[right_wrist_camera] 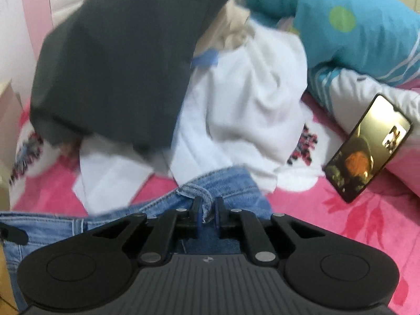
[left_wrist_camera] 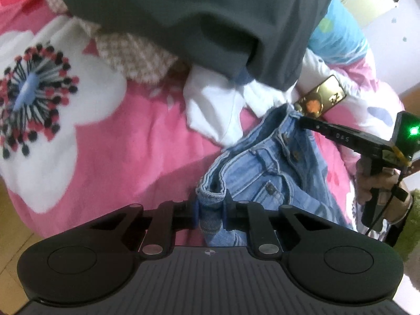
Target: Fold clothes
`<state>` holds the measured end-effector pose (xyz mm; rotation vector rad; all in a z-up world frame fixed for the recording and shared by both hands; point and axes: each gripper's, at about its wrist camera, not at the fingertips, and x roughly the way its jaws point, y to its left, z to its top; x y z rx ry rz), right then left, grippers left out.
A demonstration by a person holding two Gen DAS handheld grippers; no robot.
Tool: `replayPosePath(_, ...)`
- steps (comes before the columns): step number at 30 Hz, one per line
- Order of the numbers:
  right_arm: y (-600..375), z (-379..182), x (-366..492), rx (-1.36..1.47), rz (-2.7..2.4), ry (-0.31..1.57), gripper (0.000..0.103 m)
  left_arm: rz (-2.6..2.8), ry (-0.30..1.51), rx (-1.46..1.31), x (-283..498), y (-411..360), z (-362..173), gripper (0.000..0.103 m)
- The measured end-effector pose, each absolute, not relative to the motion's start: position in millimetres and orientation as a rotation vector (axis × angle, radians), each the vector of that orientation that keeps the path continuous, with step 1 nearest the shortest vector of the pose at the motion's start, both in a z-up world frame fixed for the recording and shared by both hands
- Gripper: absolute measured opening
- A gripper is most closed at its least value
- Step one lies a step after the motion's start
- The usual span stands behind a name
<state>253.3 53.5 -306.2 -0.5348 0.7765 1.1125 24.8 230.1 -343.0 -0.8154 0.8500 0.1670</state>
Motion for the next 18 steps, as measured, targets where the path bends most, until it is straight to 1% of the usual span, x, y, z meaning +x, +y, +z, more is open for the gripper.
replayPosePath(6, 71.2, -333.2, 262.4, -0.461, 1.117, 0.858, 0.003, 0.199, 0.863, -0.827, 24.3, 241.9, -353.3, 0.014)
replayPosePath(10, 76.0, -340.7, 252.0, -0.502, 1.121, 0.825, 0.003, 0.207, 0.888, -0.833, 20.8, 240.7, -359.4, 0.015)
replayPosePath(13, 82.1, -367.7, 248.7, -0.575, 1.115, 0.858, 0.004, 0.227, 0.927, -0.882, 18.7, 241.3, -374.4, 0.018)
replayPosePath(16, 83.7, -364.5, 249.6, -0.585, 1.115, 0.859, 0.006, 0.229, 0.939, -0.895, 18.2, 242.9, -376.0, 0.021)
replayPosePath(17, 82.8, -358.2, 250.6, -0.591, 1.119, 0.867, 0.008, 0.230, 0.944, -0.900, 18.1, 243.4, -376.5, 0.022)
replayPosePath(18, 77.7, -349.4, 253.5, -0.574, 1.128, 0.881, 0.013, 0.231, 0.948, -0.904, 18.0, 243.9, -377.0, 0.024)
